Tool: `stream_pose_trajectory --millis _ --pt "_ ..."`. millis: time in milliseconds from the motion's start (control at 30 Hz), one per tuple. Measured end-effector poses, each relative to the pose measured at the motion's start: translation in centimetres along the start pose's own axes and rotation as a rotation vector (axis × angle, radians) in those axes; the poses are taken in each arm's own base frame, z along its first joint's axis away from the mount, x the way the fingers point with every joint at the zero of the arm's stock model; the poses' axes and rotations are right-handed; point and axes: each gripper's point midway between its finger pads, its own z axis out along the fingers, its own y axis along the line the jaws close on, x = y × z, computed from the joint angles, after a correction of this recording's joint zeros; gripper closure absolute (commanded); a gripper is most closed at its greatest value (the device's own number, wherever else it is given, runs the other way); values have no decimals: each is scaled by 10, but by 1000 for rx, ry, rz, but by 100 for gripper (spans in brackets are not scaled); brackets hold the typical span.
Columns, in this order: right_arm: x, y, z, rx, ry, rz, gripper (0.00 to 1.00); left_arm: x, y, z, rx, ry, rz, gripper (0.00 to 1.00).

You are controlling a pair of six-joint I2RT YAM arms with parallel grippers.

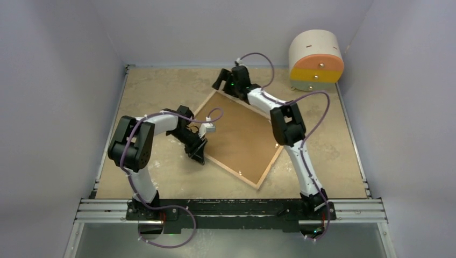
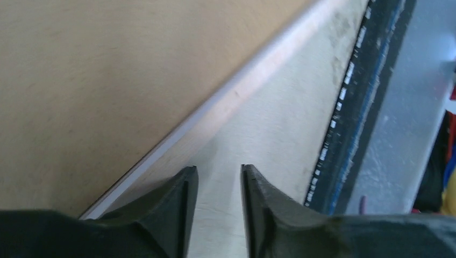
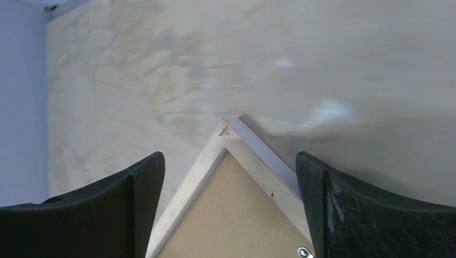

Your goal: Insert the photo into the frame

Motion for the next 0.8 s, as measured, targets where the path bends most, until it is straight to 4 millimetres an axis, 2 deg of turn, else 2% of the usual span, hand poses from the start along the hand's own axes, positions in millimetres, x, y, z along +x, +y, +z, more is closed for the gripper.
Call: stream_pose_trajectory --millis 67,100,167,233,300,400,500,633,733,800 --pt "15 34 16 -66 18 -50 5 6 -17 3 37 42 -24 43" --pt "25 49 19 -99 32 -70 4 8 -25 2 53 57 -36 41" --pt "42 68 15 -134 65 -97 2 11 -39 -5 72 74 -51 39" --pt "58 83 6 -167 114 -114 1 7 -44 -15 62 69 -24 37" --pt "72 92 -6 -183 170 -124 1 -11 -35 -33 4 24 62 35" --pt "87 100 -31 -199 237 -141 1 -33 -22 -70 -82 -51 135 34" --pt "89 110 -59 -222 267 -150 1 -49 -11 -115 -185 -128 182 35" --pt "74 120 -92 -251 236 -155 1 -39 15 -153 -298 -185 116 39" --pt "72 122 -118 -274 213 -149 5 -24 39 -162 -325 -205 31 46" --pt "81 122 -133 -285 214 -141 11 -10 57 -161 -318 -214 -37 51"
